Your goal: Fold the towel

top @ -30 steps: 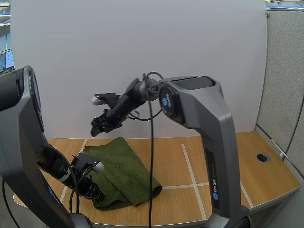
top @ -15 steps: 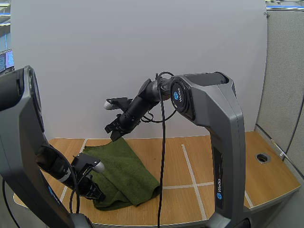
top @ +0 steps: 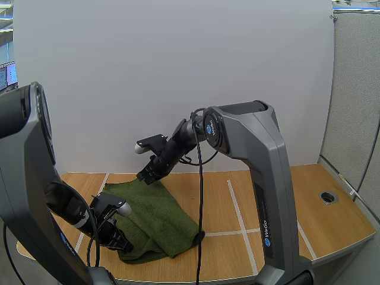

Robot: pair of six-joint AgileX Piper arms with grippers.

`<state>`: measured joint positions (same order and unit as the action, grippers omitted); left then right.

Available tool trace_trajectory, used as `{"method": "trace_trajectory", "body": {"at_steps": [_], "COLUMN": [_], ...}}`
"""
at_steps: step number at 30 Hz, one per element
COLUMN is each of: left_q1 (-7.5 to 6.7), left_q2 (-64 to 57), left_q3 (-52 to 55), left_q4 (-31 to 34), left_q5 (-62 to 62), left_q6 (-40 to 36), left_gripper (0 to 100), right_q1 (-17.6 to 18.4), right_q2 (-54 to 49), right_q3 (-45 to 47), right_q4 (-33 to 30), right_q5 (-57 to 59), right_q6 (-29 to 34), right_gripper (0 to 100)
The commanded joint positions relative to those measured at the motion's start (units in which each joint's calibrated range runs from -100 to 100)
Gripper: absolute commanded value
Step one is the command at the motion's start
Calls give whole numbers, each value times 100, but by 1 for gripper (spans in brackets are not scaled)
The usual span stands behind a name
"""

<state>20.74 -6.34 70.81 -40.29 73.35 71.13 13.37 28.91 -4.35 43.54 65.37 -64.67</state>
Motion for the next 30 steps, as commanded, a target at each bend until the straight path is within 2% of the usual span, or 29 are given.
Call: {"method": "trace_trajectory", "body": {"at_steps": [1,6,13,22,30], "left_q1": [-22,-22,-22,-22,-22], "left_q2": [39,39,39,39,39], "left_q3": [93,93,0,-312,-606], "left_q4": [160,187,198,198,156], "left_q5": [141,141,141,389,811], "left_q6": [12,21,34,-4,-16], "left_gripper": [0,0,0,0,0], "right_q1": [-19,-47,-275,-631,-942], "right_q2": [364,374,374,374,346], "right_q3": [-27,-27,23,23,366], "right_q4": [106,-360,-537,-611,-621], "right_q5": [-667,-667,-389,266,401], "right_q6": [-287,-165,-121,-121,-305], "right_gripper": [0,0,0,0,0]}}
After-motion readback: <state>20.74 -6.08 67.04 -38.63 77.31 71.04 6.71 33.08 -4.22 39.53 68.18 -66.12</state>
